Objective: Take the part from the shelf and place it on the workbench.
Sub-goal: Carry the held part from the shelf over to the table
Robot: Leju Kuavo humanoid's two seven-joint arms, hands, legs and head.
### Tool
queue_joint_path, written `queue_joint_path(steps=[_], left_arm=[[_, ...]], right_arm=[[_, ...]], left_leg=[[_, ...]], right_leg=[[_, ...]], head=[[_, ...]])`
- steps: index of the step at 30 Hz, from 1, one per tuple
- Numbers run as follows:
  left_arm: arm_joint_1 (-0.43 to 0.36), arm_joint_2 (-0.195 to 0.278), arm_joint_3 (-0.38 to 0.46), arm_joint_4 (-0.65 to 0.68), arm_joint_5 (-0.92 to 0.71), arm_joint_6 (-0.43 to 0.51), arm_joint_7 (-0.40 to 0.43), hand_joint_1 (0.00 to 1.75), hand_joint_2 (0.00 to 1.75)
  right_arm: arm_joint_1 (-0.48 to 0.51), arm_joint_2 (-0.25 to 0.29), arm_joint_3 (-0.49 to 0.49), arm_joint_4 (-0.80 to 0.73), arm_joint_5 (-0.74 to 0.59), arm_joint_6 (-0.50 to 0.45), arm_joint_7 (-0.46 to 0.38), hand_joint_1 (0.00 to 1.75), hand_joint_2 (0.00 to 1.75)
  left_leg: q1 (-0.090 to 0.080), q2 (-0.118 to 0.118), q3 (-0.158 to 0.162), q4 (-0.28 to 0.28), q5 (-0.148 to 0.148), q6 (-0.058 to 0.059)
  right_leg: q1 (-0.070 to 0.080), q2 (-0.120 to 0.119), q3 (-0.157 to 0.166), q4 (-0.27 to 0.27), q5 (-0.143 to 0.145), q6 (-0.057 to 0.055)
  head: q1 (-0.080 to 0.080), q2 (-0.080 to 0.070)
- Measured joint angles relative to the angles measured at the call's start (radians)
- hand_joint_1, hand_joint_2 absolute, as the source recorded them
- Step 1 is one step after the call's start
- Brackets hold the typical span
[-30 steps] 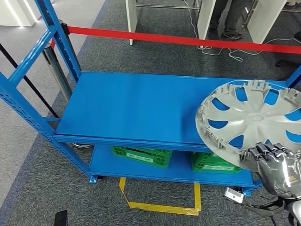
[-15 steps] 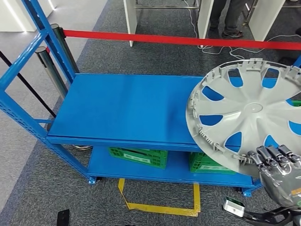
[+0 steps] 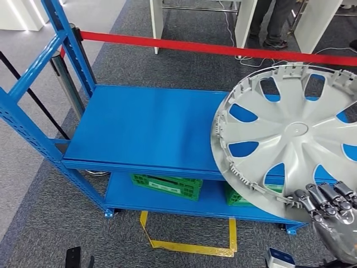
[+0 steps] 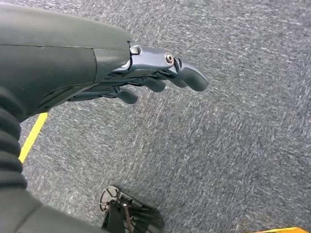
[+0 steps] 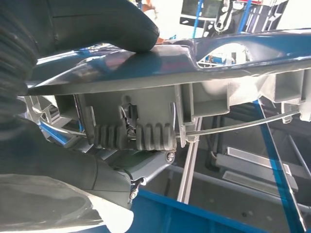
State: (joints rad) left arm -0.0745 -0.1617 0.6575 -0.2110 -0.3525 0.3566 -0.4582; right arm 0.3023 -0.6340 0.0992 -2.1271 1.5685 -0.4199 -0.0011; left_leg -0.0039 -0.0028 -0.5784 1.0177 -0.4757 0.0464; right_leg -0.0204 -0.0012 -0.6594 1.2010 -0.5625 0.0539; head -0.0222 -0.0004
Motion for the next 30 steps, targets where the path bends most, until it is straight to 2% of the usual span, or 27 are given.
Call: queue_joint_path(steps=[2,3,6,8,9,11,12,13,14,15,17,18,19,22,24,25,27,28,29,30], left_arm=[[0.000,0.001,0.001,0.000,0.000,-0.001,0.000,0.00,1.75],[0.001,0.001,0.001,0.000,0.000,-0.001,-0.001,0.00,1.75],[0.002,0.002,0.003,0.000,0.000,-0.001,-0.003,0.00,1.75],[0.003,0.003,0.006,0.000,0.000,-0.001,-0.003,0.00,1.75],[0.003,0.004,0.007,0.000,0.000,-0.001,-0.004,0.00,1.75],[0.004,0.003,0.009,0.000,0.000,0.000,-0.004,0.00,1.75],[0.004,0.002,0.010,0.000,-0.001,0.000,-0.004,0.00,1.75],[0.005,0.002,0.010,0.000,-0.001,0.000,-0.004,0.00,1.75],[0.006,0.002,0.011,0.000,-0.001,0.000,-0.004,0.00,1.75],[0.006,0.002,0.011,0.000,-0.001,0.001,-0.004,0.00,1.75],[0.006,0.003,0.012,0.000,-0.001,0.001,-0.005,0.00,1.75],[0.005,0.003,0.013,0.000,-0.003,0.000,-0.006,0.00,1.75],[0.005,0.002,0.014,0.000,-0.006,-0.001,-0.006,0.00,1.75],[0.004,0.001,0.014,0.000,-0.018,-0.010,-0.003,0.00,1.75],[0.003,0.001,0.014,0.000,-0.023,-0.022,-0.002,0.00,1.75],[0.002,0.001,0.014,0.000,-0.024,-0.027,-0.001,0.00,1.75],[0.002,0.001,0.014,0.000,-0.030,-0.035,0.000,0.00,1.75],[0.002,0.001,0.014,0.000,-0.033,-0.037,0.002,0.00,1.75],[0.002,0.001,0.014,0.000,-0.035,-0.038,0.004,0.00,1.75],[0.002,0.001,0.014,0.000,-0.036,-0.038,0.007,0.00,1.75]], right_arm=[[-0.003,0.000,0.000,0.000,0.000,-0.001,-0.006,1.75,1.75],[-0.005,0.000,0.001,0.000,0.000,-0.002,-0.009,1.75,1.75],[-0.006,0.002,0.001,0.000,0.000,-0.004,-0.015,1.75,1.75],[-0.007,0.002,0.002,0.000,0.000,-0.004,-0.016,1.75,1.75],[-0.007,0.002,0.002,0.000,0.000,-0.004,-0.016,1.75,1.75],[-0.007,0.002,0.002,0.000,0.000,-0.005,-0.018,1.75,1.75],[-0.007,0.003,0.002,0.000,0.000,-0.005,-0.018,1.75,1.75],[-0.006,0.003,0.002,0.000,0.000,-0.005,-0.019,1.75,1.75],[-0.006,0.003,0.002,0.000,0.000,-0.005,-0.020,1.75,1.75],[-0.006,0.003,0.002,0.000,0.000,-0.006,-0.022,1.75,1.75],[-0.006,0.004,0.002,0.000,0.000,-0.011,-0.028,1.75,1.75],[-0.006,0.006,0.002,0.000,0.000,-0.019,-0.032,1.75,1.75],[-0.006,0.009,0.003,0.000,0.000,-0.029,-0.036,1.75,1.75],[-0.004,0.023,0.013,0.000,0.001,-0.059,-0.042,1.75,1.75],[-0.002,0.031,0.024,-0.002,0.001,-0.076,-0.036,1.75,1.75],[-0.002,0.036,0.029,-0.002,0.001,-0.083,-0.032,1.75,1.75],[0.000,0.048,0.038,-0.002,0.001,-0.107,-0.028,1.75,1.75],[0.002,0.055,0.043,-0.002,0.001,-0.120,-0.028,1.75,1.75],[0.003,0.062,0.048,-0.002,0.001,-0.131,-0.029,1.75,1.75],[0.004,0.068,0.052,-0.002,0.002,-0.139,-0.033,1.75,1.75]], left_leg=[[-0.002,-0.002,-0.002,0.008,-0.005,-0.008],[-0.004,-0.002,-0.004,0.013,-0.007,-0.013],[-0.007,-0.003,-0.008,0.018,-0.006,-0.023],[-0.006,-0.002,-0.015,0.041,-0.026,-0.032],[-0.004,-0.002,-0.029,0.078,-0.052,-0.038],[-0.001,-0.001,-0.082,0.204,-0.117,-0.047],[0.001,-0.001,-0.107,0.263,-0.140,-0.049],[0.001,-0.001,-0.121,0.297,-0.145,-0.048],[0.001,-0.001,-0.121,0.297,-0.134,-0.045],[0.000,-0.001,-0.104,0.258,-0.104,-0.041],[-0.003,-0.002,-0.045,0.131,-0.038,-0.027],[-0.005,-0.002,-0.018,0.071,-0.016,-0.022],[-0.008,-0.003,-0.003,0.037,-0.009,-0.018],[-0.009,-0.003,0.003,0.010,-0.010,-0.015],[-0.002,-0.002,0.007,-0.004,-0.003,-0.009],[0.001,-0.001,0.009,-0.010,0.000,-0.006],[0.001,0.000,0.008,-0.010,0.001,-0.002],[0.001,0.001,0.007,-0.009,0.002,-0.002],[0.001,0.002,0.007,-0.008,0.003,-0.002],[0.002,0.002,0.007,-0.006,0.003,-0.003]], right_leg=[[-0.003,0.000,0.063,-0.124,0.045,0.000],[-0.003,0.001,0.081,-0.158,0.051,-0.004],[-0.001,0.004,0.087,-0.169,0.051,-0.024],[-0.004,0.003,0.089,-0.170,0.054,-0.035],[-0.005,0.002,0.090,-0.171,0.054,-0.039],[-0.005,0.000,0.091,-0.171,0.054,-0.044],[-0.004,0.000,0.091,-0.171,0.053,-0.045],[-0.002,0.000,0.091,-0.171,0.053,-0.045],[-0.001,0.000,0.092,-0.171,0.053,-0.046],[0.000,0.001,0.094,-0.171,0.052,-0.046],[0.002,0.002,0.098,-0.172,0.051,-0.045],[0.003,0.003,0.099,-0.172,0.050,-0.044],[0.004,0.003,0.097,-0.172,0.051,-0.041],[0.005,0.003,0.093,-0.177,0.054,-0.027],[0.006,0.002,0.083,-0.159,0.035,-0.018],[0.006,0.002,0.066,-0.124,0.012,-0.015],[0.005,0.002,0.009,0.000,-0.048,-0.010],[0.003,0.002,-0.019,0.058,-0.067,-0.006],[0.002,0.002,-0.034,0.089,-0.069,-0.003],[0.000,0.001,-0.028,0.074,-0.049,-0.001]], head=[[0.001,0.000],[0.001,0.000],[0.000,0.000],[-0.002,0.000],[-0.003,0.000],[-0.006,0.000],[-0.006,0.000],[-0.006,0.000],[-0.006,0.000],[-0.006,0.000],[-0.005,0.000],[-0.005,0.000],[-0.005,0.000],[-0.007,0.000],[-0.005,0.000],[-0.003,0.000],[-0.001,0.000],[-0.001,0.000],[-0.002,0.000],[-0.002,0.000]])
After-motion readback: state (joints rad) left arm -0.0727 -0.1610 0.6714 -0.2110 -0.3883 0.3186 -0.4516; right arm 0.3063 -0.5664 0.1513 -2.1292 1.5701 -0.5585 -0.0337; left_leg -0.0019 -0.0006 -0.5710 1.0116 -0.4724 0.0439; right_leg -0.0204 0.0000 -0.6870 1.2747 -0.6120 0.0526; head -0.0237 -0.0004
